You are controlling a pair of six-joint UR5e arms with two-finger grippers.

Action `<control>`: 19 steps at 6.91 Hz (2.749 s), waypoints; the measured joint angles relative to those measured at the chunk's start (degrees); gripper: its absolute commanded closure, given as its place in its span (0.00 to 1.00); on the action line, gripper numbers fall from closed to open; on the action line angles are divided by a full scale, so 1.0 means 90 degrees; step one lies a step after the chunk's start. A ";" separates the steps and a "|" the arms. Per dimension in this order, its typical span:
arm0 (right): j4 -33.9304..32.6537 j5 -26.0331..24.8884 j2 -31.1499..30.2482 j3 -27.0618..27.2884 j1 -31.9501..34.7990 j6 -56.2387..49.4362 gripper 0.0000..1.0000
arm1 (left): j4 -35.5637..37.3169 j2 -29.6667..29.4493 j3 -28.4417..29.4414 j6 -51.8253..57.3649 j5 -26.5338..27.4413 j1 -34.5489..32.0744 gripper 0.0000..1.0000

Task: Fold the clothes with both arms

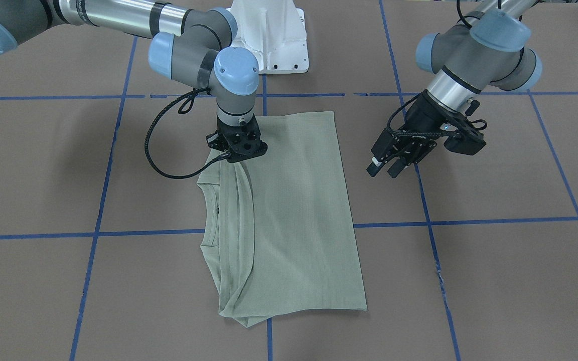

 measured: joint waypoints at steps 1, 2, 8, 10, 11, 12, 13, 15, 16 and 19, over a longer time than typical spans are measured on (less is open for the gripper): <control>-0.0004 0.0020 -0.0065 0.0076 0.0007 -0.0007 1.00 | 0.0000 -0.0001 -0.0008 -0.0002 0.0000 0.0000 0.29; -0.0015 0.0047 -0.0313 0.0354 0.0020 -0.0024 1.00 | 0.0000 -0.0001 -0.0012 -0.0007 0.0003 0.0000 0.29; -0.0021 0.0032 -0.0972 0.0988 0.0031 0.0077 0.00 | 0.0009 -0.0001 -0.0058 -0.0045 0.0015 0.0000 0.29; 0.0022 0.0034 -0.0957 0.1198 -0.0031 0.1300 0.00 | 0.0010 -0.0001 -0.0063 -0.0046 0.0015 0.0000 0.30; 0.0057 -0.0003 -0.0979 0.1358 -0.0152 0.2466 0.00 | 0.0010 -0.0001 -0.0060 -0.0042 0.0015 0.0000 0.30; 0.0359 -0.0107 -0.1093 0.1513 -0.0252 0.3674 0.00 | 0.0010 -0.0001 -0.0058 -0.0040 0.0015 0.0000 0.30; 0.1035 -0.0308 -0.1342 0.1620 -0.0382 0.4802 0.00 | 0.0010 -0.0001 -0.0057 -0.0039 0.0015 0.0000 0.30; 0.1835 -0.0751 -0.1646 0.1647 -0.0668 0.6012 0.01 | 0.0010 -0.0012 -0.0057 -0.0039 0.0015 0.0000 0.30; 0.1903 -0.0909 -0.1682 0.1613 -0.0765 0.6216 0.04 | 0.0010 -0.0016 -0.0056 -0.0039 0.0015 0.0000 0.30; 0.1917 -0.1107 -0.1706 0.1509 -0.0857 0.6487 0.20 | 0.0010 -0.0019 -0.0062 -0.0039 0.0015 0.0000 0.30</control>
